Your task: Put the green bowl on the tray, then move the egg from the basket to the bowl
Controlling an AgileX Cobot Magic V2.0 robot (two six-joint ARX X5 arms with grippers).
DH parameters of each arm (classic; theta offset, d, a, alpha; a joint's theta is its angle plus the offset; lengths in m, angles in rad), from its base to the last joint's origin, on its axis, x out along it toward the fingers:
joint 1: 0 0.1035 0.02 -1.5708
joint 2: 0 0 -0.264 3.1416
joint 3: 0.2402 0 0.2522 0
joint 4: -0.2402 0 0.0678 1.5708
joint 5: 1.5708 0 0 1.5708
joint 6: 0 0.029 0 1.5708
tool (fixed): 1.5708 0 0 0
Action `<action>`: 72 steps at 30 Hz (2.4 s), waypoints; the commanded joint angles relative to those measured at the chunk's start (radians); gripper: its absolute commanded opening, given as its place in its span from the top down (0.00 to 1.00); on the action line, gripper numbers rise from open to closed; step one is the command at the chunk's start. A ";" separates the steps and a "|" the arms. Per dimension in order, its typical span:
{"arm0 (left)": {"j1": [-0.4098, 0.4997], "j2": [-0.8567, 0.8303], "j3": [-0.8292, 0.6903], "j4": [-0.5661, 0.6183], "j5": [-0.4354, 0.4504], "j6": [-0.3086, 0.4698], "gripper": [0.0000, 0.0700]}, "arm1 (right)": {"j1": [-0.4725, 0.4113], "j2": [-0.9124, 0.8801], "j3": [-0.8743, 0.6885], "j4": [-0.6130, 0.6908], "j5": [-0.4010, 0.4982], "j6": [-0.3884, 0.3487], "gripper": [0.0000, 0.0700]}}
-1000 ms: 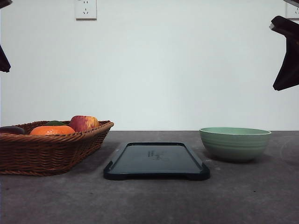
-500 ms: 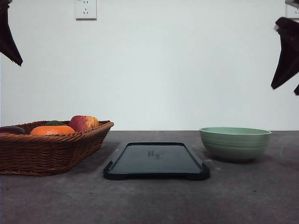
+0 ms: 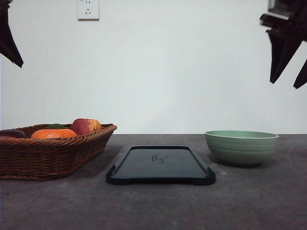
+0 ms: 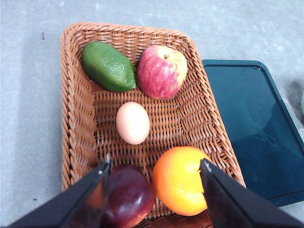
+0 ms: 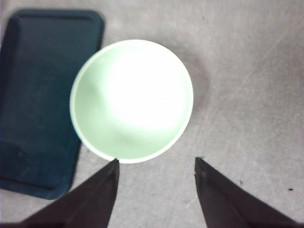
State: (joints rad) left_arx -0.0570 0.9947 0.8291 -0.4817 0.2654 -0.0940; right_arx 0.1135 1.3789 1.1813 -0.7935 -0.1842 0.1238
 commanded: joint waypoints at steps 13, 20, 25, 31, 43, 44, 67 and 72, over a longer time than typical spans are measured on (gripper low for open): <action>-0.002 0.006 0.023 0.010 0.004 -0.002 0.47 | -0.045 0.333 0.174 -0.011 0.001 -0.086 0.55; -0.002 0.006 0.023 0.010 0.004 -0.002 0.47 | -0.046 0.414 0.175 0.034 -0.012 -0.091 0.59; -0.002 0.006 0.023 0.010 0.004 -0.002 0.47 | -0.046 0.443 0.175 0.063 -0.025 -0.091 0.95; -0.002 0.006 0.023 0.009 0.004 -0.002 0.47 | -0.046 0.445 0.175 0.058 -0.025 -0.090 1.00; -0.002 0.006 0.023 0.009 0.005 -0.002 0.47 | -0.005 0.444 0.319 -0.143 -0.037 -0.091 1.00; -0.002 0.006 0.023 0.009 0.004 -0.002 0.47 | 0.006 0.444 0.339 -0.160 -0.044 -0.091 1.00; -0.002 0.006 0.023 0.006 0.004 -0.001 0.47 | 0.295 0.621 0.660 -0.124 -0.100 -0.030 1.00; -0.002 0.006 0.023 0.006 0.004 -0.001 0.47 | 0.311 0.664 0.661 -0.107 -0.065 -0.032 1.00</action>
State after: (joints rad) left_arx -0.0570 0.9947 0.8291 -0.4828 0.2653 -0.0944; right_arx 0.4159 2.0192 1.8100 -0.9129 -0.2533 0.0836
